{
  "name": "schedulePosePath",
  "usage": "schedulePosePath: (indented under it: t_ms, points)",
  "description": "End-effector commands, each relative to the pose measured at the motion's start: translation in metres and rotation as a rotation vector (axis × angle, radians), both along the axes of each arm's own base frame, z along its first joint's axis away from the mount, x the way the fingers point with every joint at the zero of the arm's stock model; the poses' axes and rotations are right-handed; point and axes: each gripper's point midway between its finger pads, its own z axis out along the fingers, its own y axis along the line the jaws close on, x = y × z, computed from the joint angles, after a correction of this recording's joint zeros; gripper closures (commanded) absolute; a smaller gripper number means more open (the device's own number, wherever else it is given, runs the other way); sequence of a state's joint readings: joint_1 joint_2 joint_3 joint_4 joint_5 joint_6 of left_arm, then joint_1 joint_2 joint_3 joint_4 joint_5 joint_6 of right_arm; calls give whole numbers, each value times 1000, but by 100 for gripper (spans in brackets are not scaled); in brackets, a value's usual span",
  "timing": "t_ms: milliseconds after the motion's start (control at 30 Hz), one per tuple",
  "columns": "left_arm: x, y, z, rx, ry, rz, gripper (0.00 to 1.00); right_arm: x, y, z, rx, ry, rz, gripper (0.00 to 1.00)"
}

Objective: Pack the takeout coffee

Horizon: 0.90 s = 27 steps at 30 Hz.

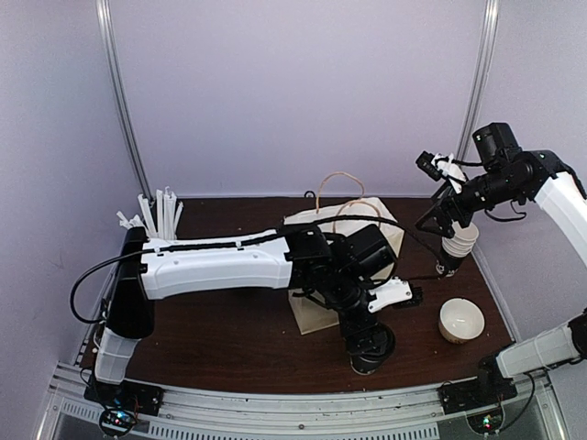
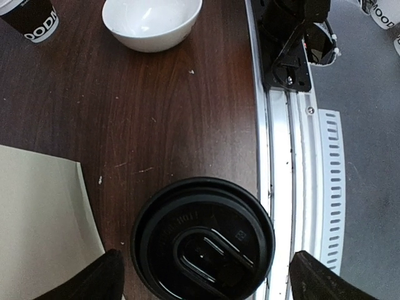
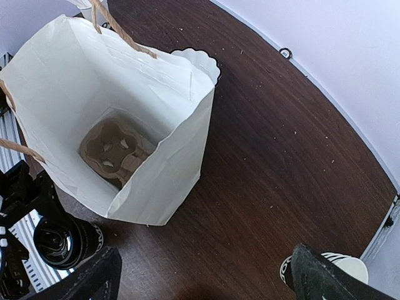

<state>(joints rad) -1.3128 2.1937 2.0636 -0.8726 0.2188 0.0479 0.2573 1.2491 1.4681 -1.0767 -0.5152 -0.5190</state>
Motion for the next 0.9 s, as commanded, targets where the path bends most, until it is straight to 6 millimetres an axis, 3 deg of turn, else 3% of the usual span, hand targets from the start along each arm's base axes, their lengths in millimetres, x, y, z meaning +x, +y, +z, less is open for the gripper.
schedulePosePath:
  t_ms: [0, 100, 300, 433, 533, 633, 733, 867]
  points:
    - [-3, -3, 10, -15, 5, -23, 2, 1, -1, 8, 14, -20, -12, 2]
    - [-7, -3, 36, -51, 2, -32, 2, -6, -4, 10, 1, -4, -10, 2]
    - [-44, 15, 133, -240, -45, -179, 2, -52, -14, 6, -55, 15, 69, 4]
    - [-62, 36, 180, -356, -66, -258, 2, -86, -18, -15, -107, 43, 183, 6]
    - [-57, 50, 206, -415, -145, -250, 2, -106, -18, -29, -131, 103, 279, 10]
    - [-32, 65, 222, -432, -277, -166, 2, -130, -6, -32, -80, 158, 396, 12]
    - [19, 83, 236, -431, -333, -3, 3, -144, 9, -37, -78, 173, 499, 12]
    - [89, 112, 252, -447, -344, 250, 2, -150, 28, -59, -215, 161, 615, 10]
